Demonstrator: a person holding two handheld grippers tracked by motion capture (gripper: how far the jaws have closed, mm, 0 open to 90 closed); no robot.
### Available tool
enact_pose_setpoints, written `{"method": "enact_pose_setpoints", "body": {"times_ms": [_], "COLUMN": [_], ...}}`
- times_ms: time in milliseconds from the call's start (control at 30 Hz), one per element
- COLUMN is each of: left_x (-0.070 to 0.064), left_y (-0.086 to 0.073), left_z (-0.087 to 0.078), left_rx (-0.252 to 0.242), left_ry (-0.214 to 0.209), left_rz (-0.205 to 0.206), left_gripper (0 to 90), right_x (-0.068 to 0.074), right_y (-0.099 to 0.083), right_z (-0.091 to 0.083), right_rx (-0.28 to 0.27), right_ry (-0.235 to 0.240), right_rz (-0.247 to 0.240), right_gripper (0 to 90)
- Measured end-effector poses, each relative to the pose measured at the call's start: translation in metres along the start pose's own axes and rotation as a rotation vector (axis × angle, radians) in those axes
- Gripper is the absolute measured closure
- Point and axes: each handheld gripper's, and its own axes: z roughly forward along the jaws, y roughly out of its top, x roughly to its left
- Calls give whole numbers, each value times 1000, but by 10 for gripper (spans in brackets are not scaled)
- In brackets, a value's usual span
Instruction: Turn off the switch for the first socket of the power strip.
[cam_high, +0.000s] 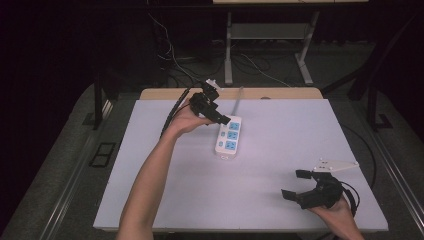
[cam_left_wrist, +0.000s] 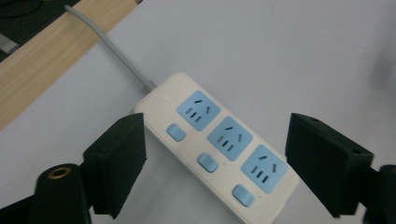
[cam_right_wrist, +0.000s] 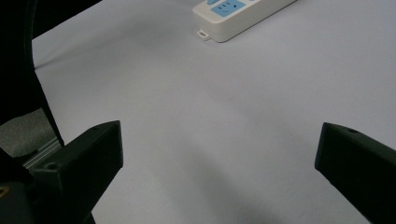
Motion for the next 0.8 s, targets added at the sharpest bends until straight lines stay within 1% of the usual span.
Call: {"method": "enact_pose_setpoints", "body": {"times_ms": [67,300,533,800], "left_x": [3,11,16,18], "left_y": [-1,-4,-6,-8], "left_z": [3,11,22,33], "left_rx": [-1,-22,-20,-11], "left_ry": [10,24,20,17], "left_rz": [1,-21,-34,-41], "left_gripper": [217,276,318,389], "right_x": [0,-1,-1,-1], "right_y": [0,0,0,0], "right_z": [0,0,0,1], "right_rx": [0,3,3,8], "right_ry": [1,0,0,0], "right_rz": [0,-4,-5,-4], "right_gripper": [8,8,9,9]}}
